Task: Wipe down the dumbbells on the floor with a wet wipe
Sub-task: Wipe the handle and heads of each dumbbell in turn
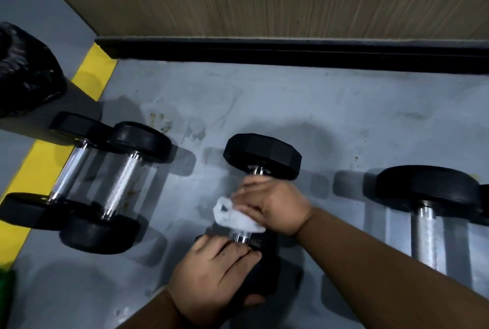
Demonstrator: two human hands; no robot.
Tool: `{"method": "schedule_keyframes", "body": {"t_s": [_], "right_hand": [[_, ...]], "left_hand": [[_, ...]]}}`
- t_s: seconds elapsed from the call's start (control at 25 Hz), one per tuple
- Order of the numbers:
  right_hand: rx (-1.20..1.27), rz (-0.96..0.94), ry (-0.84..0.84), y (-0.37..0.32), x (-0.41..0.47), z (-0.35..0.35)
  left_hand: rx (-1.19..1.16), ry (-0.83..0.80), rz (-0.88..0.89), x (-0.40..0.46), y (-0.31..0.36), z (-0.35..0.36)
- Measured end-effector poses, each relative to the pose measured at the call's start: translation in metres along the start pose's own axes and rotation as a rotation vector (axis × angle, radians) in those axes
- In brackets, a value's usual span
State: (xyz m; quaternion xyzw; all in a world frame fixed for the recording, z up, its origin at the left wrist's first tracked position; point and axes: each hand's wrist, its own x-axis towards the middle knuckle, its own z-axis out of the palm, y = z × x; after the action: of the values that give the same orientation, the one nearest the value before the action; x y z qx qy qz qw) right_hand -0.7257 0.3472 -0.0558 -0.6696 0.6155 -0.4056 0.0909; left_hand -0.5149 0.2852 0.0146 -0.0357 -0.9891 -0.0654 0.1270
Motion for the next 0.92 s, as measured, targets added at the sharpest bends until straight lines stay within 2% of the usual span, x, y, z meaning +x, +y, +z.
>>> {"method": "schedule_keyframes", "body": {"t_s": [0.12,0.24,0.36,0.52,0.68,0.84,0.92], "right_hand": [[-0.015,0.122,0.087,0.0,-0.002,0.002],[0.07,0.032,-0.013,-0.022,-0.03,0.016],[0.094,-0.007,-0.048,-0.017,-0.026,0.012],[0.157,0.2,-0.049,-0.009,-0.004,0.0],[0.059,0.069,-0.021,-0.015,-0.018,0.008],[0.05,0.174,0.084,0.006,-0.001,-0.003],[0.036,0.14,0.073,-0.001,-0.009,-0.001]], "left_hand": [[-0.004,0.001,0.007,-0.002,0.0,0.002],[-0.007,0.001,-0.004,0.001,0.001,0.001],[0.005,-0.003,-0.006,0.002,0.001,0.0],[-0.001,0.005,-0.019,0.0,0.001,0.0],[0.001,0.004,-0.021,-0.001,0.001,0.001],[-0.008,-0.002,-0.02,-0.002,-0.001,0.001],[-0.014,-0.001,-0.018,-0.002,-0.001,0.001]]}}
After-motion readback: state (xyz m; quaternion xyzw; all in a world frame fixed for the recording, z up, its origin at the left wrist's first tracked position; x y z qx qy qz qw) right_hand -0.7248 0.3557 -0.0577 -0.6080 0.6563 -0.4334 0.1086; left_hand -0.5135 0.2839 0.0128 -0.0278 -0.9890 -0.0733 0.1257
